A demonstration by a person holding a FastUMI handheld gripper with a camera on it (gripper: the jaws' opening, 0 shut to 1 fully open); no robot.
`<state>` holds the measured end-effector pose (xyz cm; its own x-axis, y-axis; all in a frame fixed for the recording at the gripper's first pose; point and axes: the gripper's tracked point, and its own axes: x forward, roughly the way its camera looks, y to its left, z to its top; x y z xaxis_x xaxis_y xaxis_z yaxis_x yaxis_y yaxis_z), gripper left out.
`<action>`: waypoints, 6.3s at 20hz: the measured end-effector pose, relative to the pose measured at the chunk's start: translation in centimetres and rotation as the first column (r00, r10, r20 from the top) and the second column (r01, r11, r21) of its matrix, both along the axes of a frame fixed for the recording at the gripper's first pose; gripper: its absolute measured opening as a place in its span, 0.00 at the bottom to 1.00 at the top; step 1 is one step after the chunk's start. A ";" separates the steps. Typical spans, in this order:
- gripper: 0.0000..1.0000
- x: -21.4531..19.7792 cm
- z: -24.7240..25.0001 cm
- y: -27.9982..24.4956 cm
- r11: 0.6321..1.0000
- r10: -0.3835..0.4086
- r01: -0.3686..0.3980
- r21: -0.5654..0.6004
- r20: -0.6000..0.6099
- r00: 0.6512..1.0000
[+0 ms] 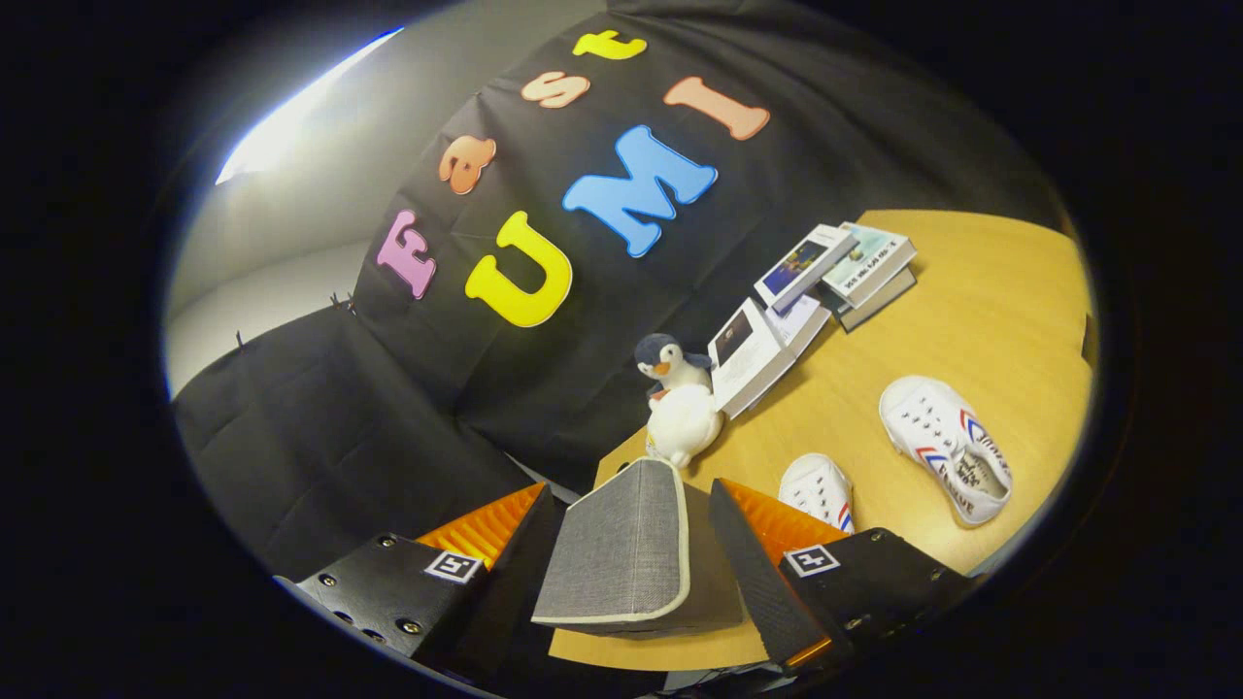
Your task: Open the storage box then place both shoes into the box .Put the left shoe in first, then the right shoe, with the right side of both shoes facing outward in a uniform manner.
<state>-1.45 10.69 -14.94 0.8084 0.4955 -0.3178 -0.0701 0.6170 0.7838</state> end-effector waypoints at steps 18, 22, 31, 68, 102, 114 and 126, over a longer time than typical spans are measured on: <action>0.97 -1.3 -9.3 7.7 0.951 0.161 -0.067 0.301 -0.302 0.940; 0.92 -1.7 -10.2 9.3 0.940 0.190 -0.072 0.333 -0.338 0.922; 0.08 -1.8 -10.1 9.7 0.930 0.202 -0.062 0.363 -0.364 0.909; 0.18 -4.2 5.2 32.3 0.834 0.550 -0.549 0.056 0.007 0.835; 0.98 7.3 -4.4 0.3 0.804 0.192 -0.168 -0.571 -0.018 0.981; 0.98 6.8 -15.5 -3.9 0.790 0.121 -0.250 -0.559 -0.258 0.958; 0.98 2.8 -22.9 -6.4 0.718 0.078 -0.393 -0.574 -0.495 0.866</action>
<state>1.38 4.29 -37.84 0.4065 0.1994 -0.8916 -0.0595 0.9796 0.1920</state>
